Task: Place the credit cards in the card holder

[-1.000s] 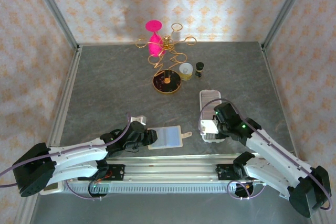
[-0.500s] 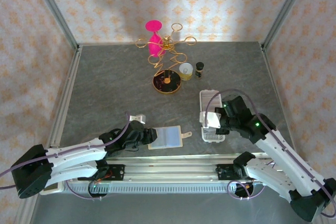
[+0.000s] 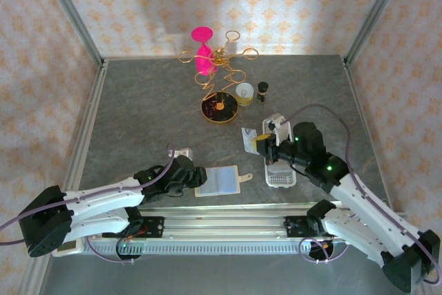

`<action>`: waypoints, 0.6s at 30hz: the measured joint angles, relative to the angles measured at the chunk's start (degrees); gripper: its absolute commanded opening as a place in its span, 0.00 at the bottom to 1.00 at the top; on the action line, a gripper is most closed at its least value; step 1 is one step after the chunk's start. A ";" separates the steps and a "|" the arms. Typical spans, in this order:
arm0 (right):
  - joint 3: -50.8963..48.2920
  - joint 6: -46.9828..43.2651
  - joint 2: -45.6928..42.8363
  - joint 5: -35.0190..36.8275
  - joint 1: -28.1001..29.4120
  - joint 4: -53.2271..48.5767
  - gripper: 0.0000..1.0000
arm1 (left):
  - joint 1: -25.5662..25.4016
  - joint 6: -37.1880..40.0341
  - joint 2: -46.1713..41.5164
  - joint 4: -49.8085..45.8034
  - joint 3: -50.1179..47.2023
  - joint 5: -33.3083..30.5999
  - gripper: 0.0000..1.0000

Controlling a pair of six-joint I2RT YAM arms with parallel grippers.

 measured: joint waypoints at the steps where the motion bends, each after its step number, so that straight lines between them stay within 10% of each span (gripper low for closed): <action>1: -0.04 5.18 1.66 0.50 0.15 0.37 0.00 | 0.00 0.04 0.46 -0.55 0.35 -0.13 0.44; 9: -12.68 35.63 5.22 3.41 7.96 9.46 0.00 | -0.02 1.07 4.42 -3.65 2.51 -1.09 0.40; 18: -17.27 48.33 12.15 7.10 15.30 21.57 0.00 | -0.74 1.46 7.02 -4.50 3.39 -1.31 0.39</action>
